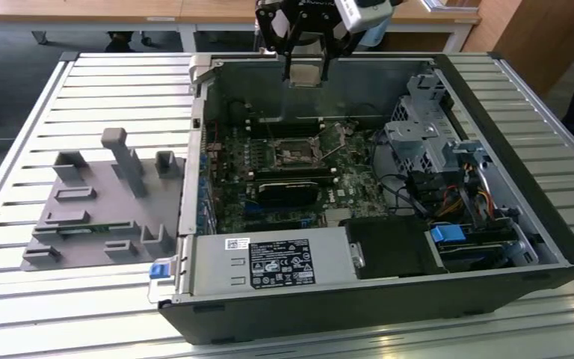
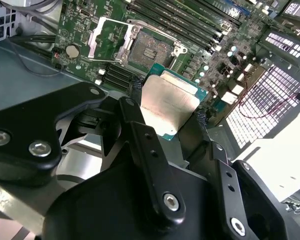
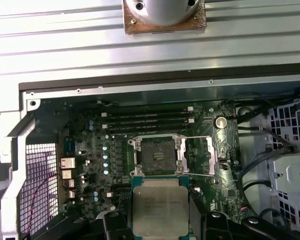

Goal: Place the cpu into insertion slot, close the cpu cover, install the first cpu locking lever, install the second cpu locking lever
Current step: 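Place the cpu into insertion slot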

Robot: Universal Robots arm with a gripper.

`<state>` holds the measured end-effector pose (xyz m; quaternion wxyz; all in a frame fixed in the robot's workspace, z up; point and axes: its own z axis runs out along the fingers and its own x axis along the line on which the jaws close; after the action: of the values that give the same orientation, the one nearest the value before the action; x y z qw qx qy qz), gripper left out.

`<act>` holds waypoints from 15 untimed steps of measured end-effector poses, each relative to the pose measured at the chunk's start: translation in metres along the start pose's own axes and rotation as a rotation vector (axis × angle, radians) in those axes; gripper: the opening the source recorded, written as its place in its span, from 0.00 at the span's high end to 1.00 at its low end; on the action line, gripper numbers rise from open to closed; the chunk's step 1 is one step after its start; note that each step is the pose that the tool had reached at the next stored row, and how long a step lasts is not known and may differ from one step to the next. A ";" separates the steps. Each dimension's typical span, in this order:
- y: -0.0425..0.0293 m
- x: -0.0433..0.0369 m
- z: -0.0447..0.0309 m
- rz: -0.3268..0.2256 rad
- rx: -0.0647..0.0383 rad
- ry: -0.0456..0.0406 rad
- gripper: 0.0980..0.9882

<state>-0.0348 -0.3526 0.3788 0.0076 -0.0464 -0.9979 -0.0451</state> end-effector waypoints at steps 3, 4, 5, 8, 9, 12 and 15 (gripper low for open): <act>0.0000 0.0000 0.0001 0.010 0.000 -0.0009 0.50; 0.0000 0.0000 0.0001 0.012 0.000 -0.0011 0.50; 0.0000 0.0000 0.0001 0.015 0.000 -0.0014 0.50; 0.0000 0.0000 0.0003 0.025 0.000 -0.0023 0.50; 0.0000 0.0000 0.0003 0.029 -0.001 -0.0026 0.50; 0.0000 0.0000 0.0004 0.043 -0.001 -0.0039 0.50; -0.0001 0.0000 0.0006 0.057 -0.001 -0.0051 0.50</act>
<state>-0.0348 -0.3526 0.3782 0.0063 -0.0751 -0.9961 -0.0453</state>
